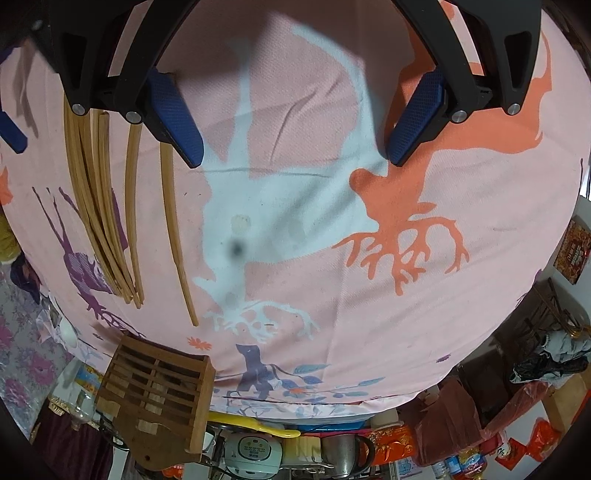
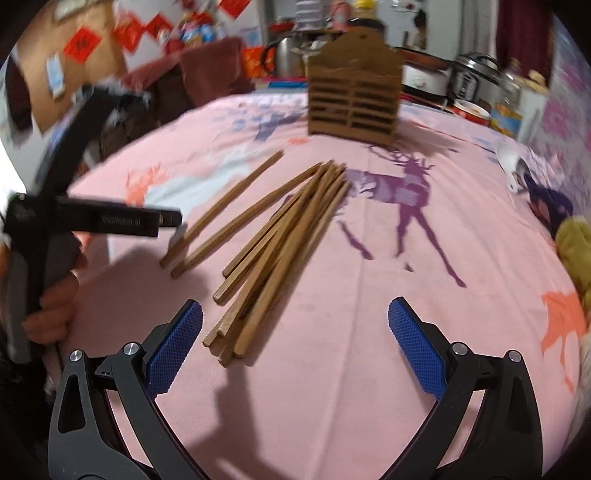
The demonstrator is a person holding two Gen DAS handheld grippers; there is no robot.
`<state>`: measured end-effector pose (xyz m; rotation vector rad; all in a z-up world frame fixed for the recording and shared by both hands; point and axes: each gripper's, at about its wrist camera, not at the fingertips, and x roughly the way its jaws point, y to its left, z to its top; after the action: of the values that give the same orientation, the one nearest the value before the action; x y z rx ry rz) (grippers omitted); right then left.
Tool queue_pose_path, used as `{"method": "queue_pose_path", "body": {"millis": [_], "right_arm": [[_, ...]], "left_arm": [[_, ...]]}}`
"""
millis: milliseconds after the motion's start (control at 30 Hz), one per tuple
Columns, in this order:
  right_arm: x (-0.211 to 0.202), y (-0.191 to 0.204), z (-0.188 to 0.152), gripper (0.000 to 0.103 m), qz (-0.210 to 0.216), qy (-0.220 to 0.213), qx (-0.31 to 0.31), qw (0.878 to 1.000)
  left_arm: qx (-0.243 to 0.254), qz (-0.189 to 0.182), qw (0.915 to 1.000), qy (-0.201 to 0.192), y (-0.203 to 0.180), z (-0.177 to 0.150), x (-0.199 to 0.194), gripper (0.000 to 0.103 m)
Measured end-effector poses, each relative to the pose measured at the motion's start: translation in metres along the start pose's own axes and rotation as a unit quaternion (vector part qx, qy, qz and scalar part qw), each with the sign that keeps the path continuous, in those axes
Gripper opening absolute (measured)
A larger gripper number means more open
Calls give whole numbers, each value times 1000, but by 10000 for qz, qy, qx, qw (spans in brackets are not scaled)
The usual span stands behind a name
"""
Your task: Organize utensils
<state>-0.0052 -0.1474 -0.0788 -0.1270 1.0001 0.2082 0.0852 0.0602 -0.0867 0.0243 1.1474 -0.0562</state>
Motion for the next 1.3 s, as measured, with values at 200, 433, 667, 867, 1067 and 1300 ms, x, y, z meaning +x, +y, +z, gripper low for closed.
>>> {"method": "queue_pose_path", "body": {"millis": [200,433,667,867,1067,1300], "right_arm": [[5,-36,-1,61,-273,21,763,9967],[0,-57,-8,52,18,-99,1134,9935],[9,-21,2,16,241,-47,534,9983],[-1,-6,-1,15,252,-256,269,9990],[8,-27,-2,19,605,-34,781,9951],[-2,-32,-5,27,822,-361,910,9918]], "left_arm": [[81,112,9999,28,-3,0,1,98],[83,116,9999,27,-4,0,2,98],[87,131,9999,28,-3,-1,2,98],[87,131,9999,28,-4,-1,2,98],[72,56,10000,9,-3,-3,-1,98],[188,-809,9965,-102,-9,-7,-11,98]]}}
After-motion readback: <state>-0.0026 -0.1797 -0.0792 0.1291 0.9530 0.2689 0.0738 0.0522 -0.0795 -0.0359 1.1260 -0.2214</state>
